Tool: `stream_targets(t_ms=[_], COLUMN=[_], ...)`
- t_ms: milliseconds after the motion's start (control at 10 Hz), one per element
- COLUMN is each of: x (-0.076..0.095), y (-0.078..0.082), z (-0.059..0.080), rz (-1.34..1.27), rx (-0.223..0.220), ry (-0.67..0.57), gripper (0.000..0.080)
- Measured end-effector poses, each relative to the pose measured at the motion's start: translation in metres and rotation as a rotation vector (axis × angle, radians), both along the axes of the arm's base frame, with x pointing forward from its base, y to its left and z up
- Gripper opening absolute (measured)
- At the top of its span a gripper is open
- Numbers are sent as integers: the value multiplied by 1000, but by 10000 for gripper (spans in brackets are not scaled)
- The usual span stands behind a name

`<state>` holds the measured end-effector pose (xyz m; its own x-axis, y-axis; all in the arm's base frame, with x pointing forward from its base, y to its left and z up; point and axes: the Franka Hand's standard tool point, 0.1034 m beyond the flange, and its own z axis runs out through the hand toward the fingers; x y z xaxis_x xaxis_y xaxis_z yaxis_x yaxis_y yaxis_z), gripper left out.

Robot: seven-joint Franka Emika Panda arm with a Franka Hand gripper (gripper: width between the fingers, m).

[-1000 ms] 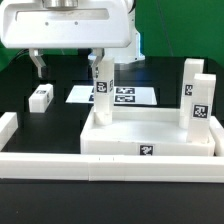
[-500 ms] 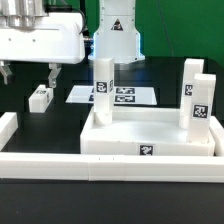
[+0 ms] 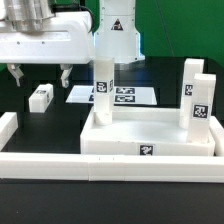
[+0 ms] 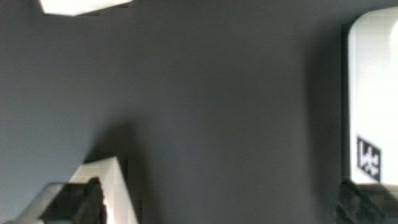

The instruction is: Assemble desk

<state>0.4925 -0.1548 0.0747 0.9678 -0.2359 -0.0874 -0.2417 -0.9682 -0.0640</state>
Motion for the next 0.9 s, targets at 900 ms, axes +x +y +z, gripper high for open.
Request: stream_targets(t_ms=[900], x=[-18], y=[-25], z=[-7], rz=[84], rx=[47], ry=[464], gripper=[649])
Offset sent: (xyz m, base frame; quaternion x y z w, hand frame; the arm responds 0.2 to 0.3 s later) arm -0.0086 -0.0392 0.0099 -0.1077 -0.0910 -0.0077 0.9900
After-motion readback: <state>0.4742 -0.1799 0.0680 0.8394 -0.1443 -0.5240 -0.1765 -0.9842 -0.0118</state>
